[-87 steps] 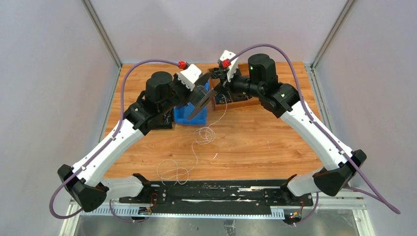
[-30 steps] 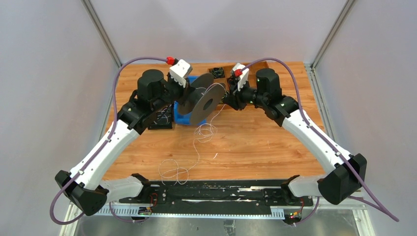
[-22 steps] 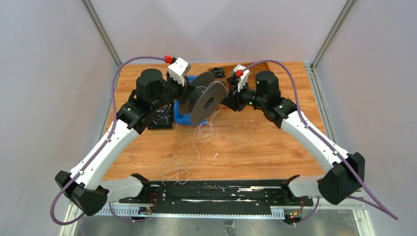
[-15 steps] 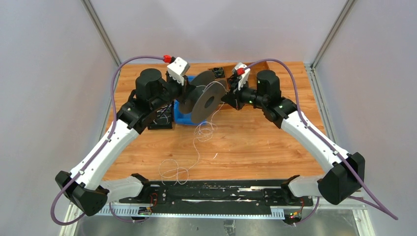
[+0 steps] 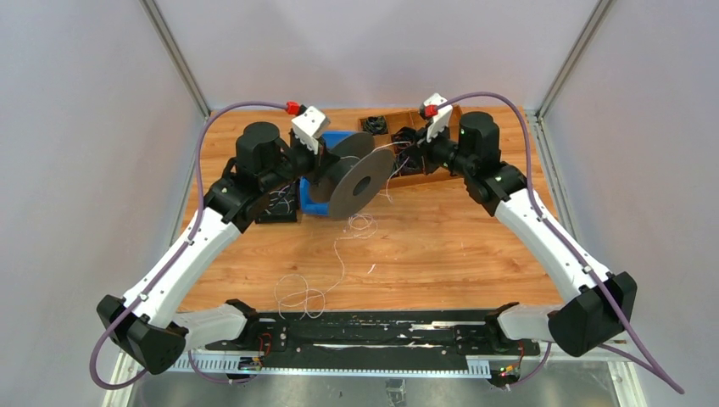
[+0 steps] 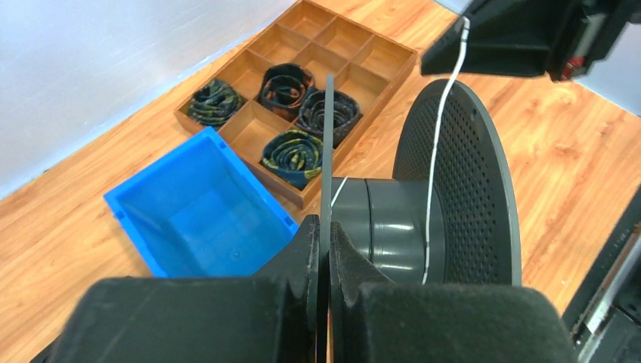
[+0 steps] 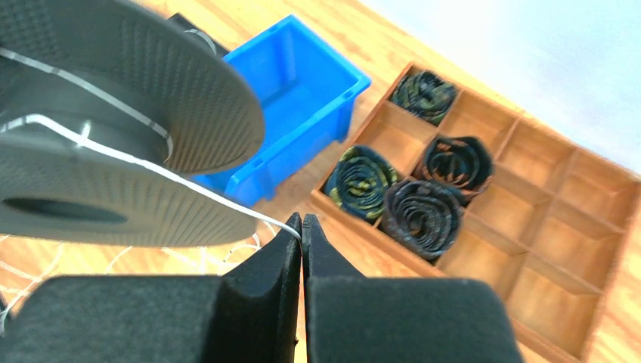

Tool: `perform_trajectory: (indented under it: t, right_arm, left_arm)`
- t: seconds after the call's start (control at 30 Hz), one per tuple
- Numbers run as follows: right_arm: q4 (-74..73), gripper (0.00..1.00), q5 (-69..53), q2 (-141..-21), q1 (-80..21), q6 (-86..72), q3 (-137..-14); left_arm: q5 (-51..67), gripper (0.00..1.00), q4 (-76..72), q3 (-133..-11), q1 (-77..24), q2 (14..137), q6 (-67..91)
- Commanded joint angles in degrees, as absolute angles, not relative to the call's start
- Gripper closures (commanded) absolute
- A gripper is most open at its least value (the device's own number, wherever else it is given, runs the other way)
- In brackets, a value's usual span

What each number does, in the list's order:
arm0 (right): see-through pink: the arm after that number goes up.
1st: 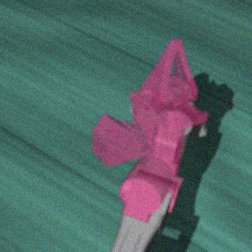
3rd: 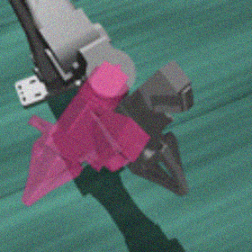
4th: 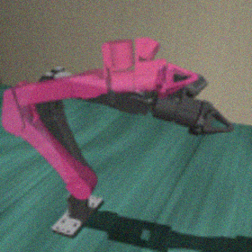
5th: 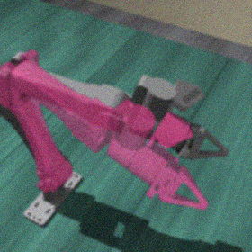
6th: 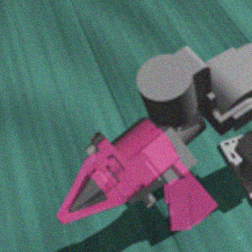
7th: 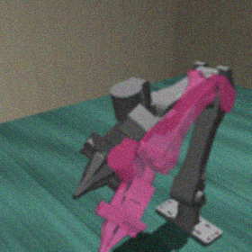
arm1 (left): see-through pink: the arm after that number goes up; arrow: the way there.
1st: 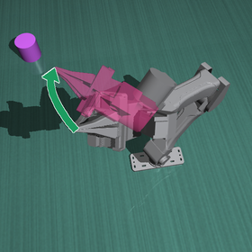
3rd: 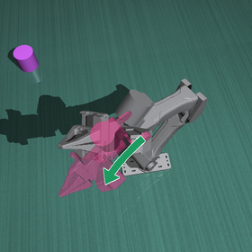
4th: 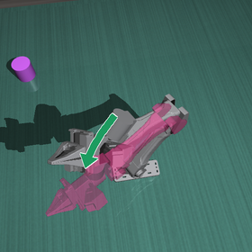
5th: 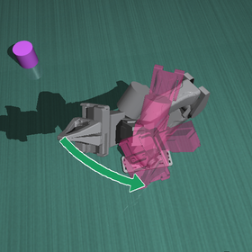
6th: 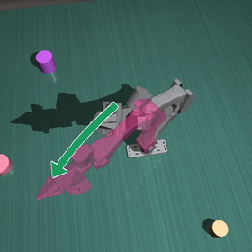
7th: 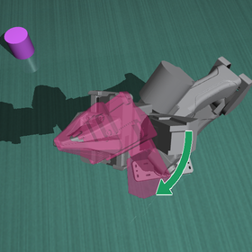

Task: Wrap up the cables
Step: Wrap the cable around the cable reel.

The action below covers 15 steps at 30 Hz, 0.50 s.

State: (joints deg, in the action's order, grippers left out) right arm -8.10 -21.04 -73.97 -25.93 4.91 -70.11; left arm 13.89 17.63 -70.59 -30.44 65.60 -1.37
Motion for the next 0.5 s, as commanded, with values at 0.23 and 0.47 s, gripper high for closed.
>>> perform_trajectory:
  t: [0.23, 0.47]
  right_arm:
    - [-11.4, 0.99, -17.3, -78.0, -24.8, 14.5, -76.8]
    - [-10.9, 0.99, -18.1, -79.5, -23.0, 14.9, -74.9]
  left_arm:
    - [27.3, 1.0, 11.7, -70.5, -29.9, 62.5, -1.9]
    - [32.9, 0.99, 8.6, -69.8, -27.2, 61.9, 3.5]
